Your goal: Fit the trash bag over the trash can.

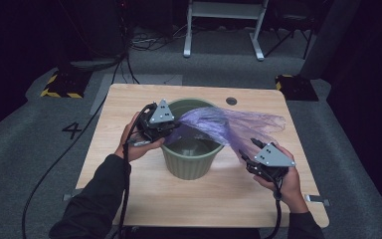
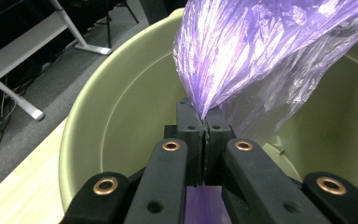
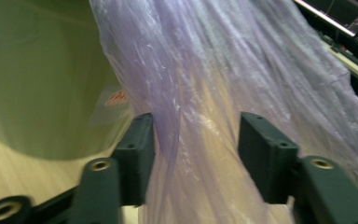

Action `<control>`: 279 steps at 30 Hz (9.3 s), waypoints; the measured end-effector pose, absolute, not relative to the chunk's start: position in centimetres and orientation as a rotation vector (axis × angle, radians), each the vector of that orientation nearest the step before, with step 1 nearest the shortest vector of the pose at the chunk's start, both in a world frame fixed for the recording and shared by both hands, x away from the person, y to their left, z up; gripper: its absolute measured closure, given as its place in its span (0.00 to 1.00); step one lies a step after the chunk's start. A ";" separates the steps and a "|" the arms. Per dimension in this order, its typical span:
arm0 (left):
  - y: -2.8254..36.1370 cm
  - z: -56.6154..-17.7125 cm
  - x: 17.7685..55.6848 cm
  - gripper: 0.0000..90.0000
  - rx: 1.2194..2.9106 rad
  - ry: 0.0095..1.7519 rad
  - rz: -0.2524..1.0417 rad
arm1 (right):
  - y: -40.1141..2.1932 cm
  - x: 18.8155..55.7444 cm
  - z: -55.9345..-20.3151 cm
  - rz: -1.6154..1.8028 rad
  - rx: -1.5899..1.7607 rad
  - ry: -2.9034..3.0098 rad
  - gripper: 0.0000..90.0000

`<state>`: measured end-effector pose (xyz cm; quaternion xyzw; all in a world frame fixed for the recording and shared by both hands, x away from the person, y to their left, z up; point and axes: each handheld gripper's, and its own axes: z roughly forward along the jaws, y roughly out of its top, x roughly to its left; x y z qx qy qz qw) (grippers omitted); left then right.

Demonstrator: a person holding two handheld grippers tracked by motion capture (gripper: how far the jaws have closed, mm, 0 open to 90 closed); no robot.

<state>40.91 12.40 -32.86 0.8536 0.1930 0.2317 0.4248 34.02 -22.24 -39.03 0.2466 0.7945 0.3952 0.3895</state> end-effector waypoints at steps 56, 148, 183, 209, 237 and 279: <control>9.0 -30.9 39.2 0.26 2.048 0.351 0.449 | -18.4 34.4 -32.6 1.055 0.408 1.861 1.00; 10.2 -30.0 33.6 0.37 2.001 0.230 0.513 | -18.2 30.4 -30.2 1.379 0.293 1.977 0.95; 7.3 -31.2 34.1 1.00 2.116 0.200 0.621 | -16.7 29.0 -31.0 1.427 0.234 2.029 0.93; 9.2 -31.7 34.6 1.00 2.090 0.212 0.592 | -20.7 29.4 -31.1 1.397 0.427 2.079 0.67; 7.9 -29.5 35.7 0.37 1.984 0.337 0.490 | -19.9 29.7 -31.8 1.408 0.337 2.045 1.00; 16.3 -33.8 29.5 0.98 1.907 0.325 0.533 | -21.9 28.5 -34.6 1.467 0.564 2.027 0.97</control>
